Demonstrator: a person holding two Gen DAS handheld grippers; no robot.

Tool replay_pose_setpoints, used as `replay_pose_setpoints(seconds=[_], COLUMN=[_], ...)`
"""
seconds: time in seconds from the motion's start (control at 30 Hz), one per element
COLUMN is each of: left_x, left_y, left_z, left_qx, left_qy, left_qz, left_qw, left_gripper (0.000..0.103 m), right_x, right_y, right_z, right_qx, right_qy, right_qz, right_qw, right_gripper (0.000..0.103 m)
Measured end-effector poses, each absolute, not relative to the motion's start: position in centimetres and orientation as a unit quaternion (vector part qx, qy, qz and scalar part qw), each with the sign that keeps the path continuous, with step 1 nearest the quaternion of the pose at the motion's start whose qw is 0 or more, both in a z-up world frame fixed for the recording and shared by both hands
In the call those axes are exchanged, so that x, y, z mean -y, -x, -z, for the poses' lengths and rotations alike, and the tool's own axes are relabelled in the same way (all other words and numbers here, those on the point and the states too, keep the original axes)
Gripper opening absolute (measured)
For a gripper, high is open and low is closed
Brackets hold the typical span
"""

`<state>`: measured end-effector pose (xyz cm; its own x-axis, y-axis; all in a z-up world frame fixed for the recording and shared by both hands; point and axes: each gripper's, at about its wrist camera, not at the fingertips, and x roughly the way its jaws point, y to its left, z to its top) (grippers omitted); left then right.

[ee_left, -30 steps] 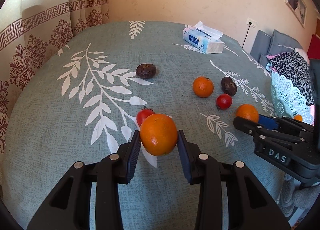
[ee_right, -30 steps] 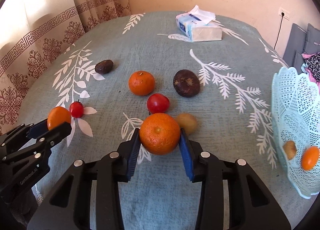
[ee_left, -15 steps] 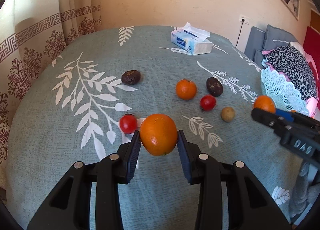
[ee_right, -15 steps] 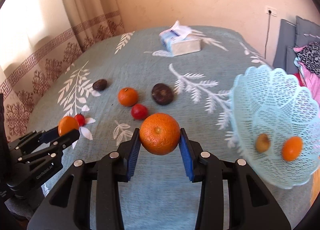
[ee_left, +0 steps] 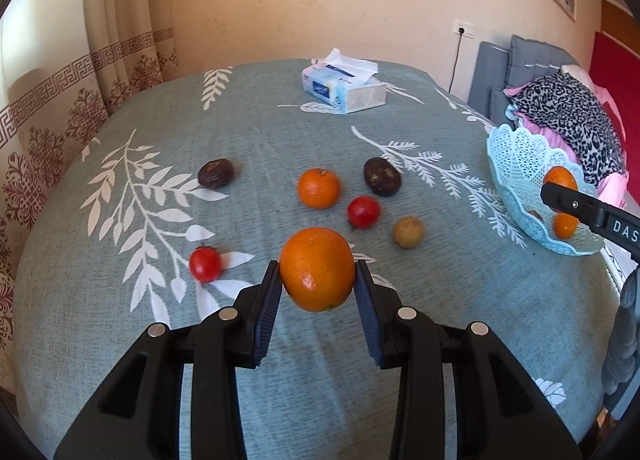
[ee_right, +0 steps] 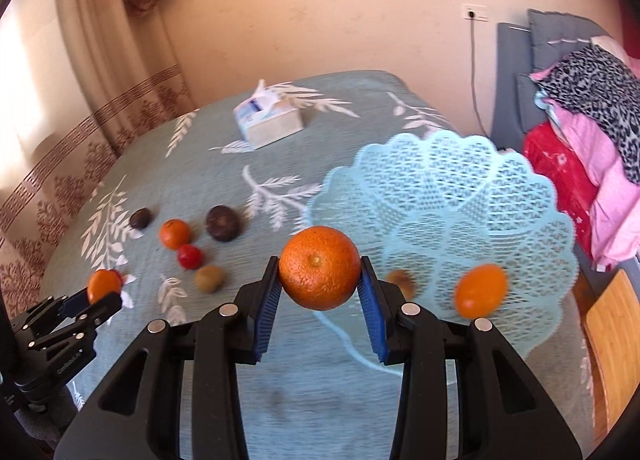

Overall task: Organize fruits
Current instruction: 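Carry the orange into the basket and open the right tool while left holds its orange, then lower the held orange into the basket and open the left tool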

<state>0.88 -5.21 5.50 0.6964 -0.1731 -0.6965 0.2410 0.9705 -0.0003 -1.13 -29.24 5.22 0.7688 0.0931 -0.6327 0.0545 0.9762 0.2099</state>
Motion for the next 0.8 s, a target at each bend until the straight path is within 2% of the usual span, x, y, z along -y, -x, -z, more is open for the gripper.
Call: replay_pose_setpoints(seconds=[0.43, 0.8], left_x=[8.6, 12.2], left_y=[-0.8, -1.1], left_z=[-6.1, -6.4], left_qx=[-0.367, -0.363], left_qy=[-0.068, -0.089], left_qz=[0.134, 0.161], left_qw=[0.918, 0.913], left_gripper=[0.037, 0.037], right_x=[34.3, 36.5], right_y=[1.4, 2.7], right_z=[-3.8, -4.6], right_qx=[-0.350, -0.320], right_qy=[-0.138, -0.142], right_qz=[0.053, 0.078], right_qw=[0.925, 0.933], right_gripper=[0.041, 0.043])
